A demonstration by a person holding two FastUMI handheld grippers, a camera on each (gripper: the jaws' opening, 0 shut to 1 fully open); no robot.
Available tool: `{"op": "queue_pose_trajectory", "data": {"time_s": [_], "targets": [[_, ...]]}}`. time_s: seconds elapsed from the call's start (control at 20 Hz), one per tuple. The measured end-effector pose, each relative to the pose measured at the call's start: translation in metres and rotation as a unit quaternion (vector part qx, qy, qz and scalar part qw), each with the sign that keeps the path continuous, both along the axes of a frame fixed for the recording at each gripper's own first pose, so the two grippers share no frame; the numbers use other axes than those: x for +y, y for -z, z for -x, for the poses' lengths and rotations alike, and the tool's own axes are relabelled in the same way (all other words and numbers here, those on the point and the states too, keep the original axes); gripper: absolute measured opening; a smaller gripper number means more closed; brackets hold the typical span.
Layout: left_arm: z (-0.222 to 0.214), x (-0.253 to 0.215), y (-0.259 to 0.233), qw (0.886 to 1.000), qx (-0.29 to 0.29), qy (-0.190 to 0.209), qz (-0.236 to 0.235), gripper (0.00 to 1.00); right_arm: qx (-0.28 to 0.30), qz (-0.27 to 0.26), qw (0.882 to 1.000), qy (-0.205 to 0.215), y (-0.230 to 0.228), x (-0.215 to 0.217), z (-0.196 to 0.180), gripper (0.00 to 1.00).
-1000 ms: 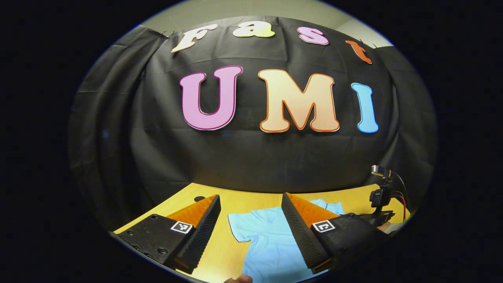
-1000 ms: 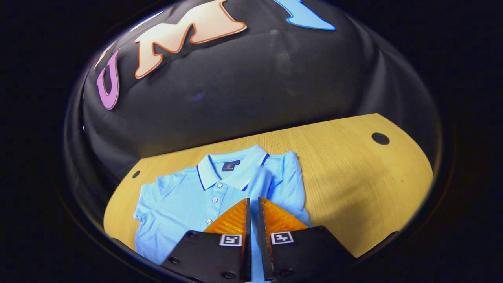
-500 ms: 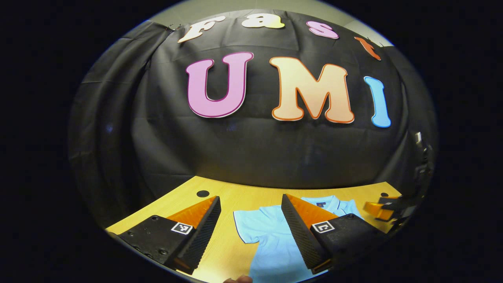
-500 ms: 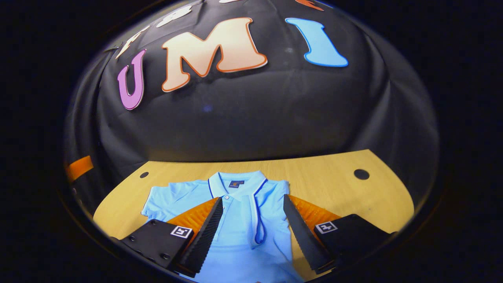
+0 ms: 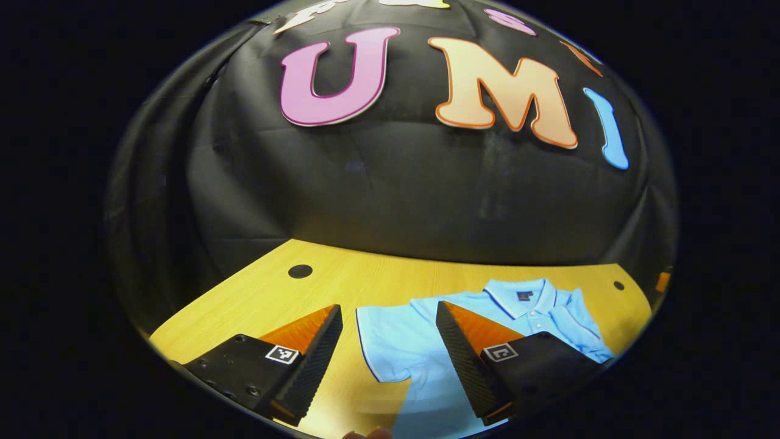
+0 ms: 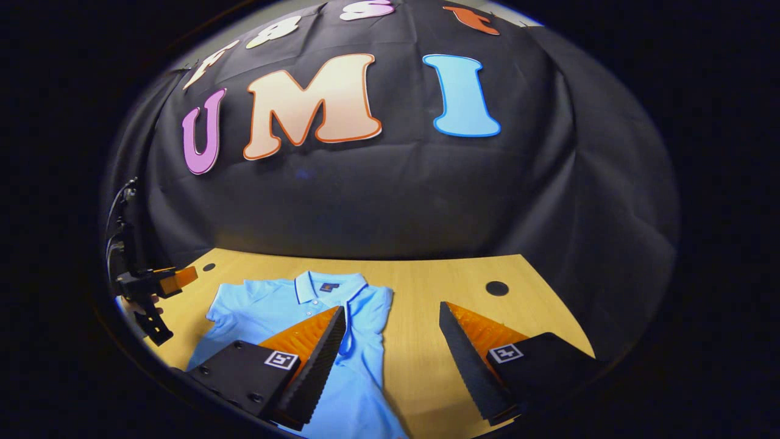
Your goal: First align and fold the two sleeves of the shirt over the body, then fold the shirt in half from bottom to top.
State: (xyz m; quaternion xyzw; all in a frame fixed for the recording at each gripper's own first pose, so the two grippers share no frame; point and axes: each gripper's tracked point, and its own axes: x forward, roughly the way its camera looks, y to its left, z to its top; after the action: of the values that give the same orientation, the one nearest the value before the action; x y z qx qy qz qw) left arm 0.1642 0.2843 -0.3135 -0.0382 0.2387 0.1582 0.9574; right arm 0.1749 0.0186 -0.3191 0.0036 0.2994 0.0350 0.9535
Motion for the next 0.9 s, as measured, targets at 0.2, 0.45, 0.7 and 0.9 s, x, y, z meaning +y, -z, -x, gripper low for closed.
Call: {"op": "queue_pose_trajectory", "data": {"time_s": [0.2,0.45,0.7,0.9], "targets": [[-0.007,0.004,0.05,0.998,0.053,-0.005,0.031,0.94,0.01,0.013,1.0,0.009,0.002,-0.016,0.019,0.93],[-0.005,0.013,0.093,0.993,0.111,-0.011,0.03,0.93,0.022,0.016,1.0,0.007,0.006,-0.02,0.031,0.94],[-0.002,0.009,0.109,0.99,0.135,-0.009,0.042,0.95,0.028,0.019,0.999,0.002,0.003,-0.022,0.04,0.98],[-0.008,-0.007,0.11,0.989,0.131,0.007,0.064,0.68,0.025,0.017,1.0,0.002,-0.001,-0.025,0.044,0.98]]}}
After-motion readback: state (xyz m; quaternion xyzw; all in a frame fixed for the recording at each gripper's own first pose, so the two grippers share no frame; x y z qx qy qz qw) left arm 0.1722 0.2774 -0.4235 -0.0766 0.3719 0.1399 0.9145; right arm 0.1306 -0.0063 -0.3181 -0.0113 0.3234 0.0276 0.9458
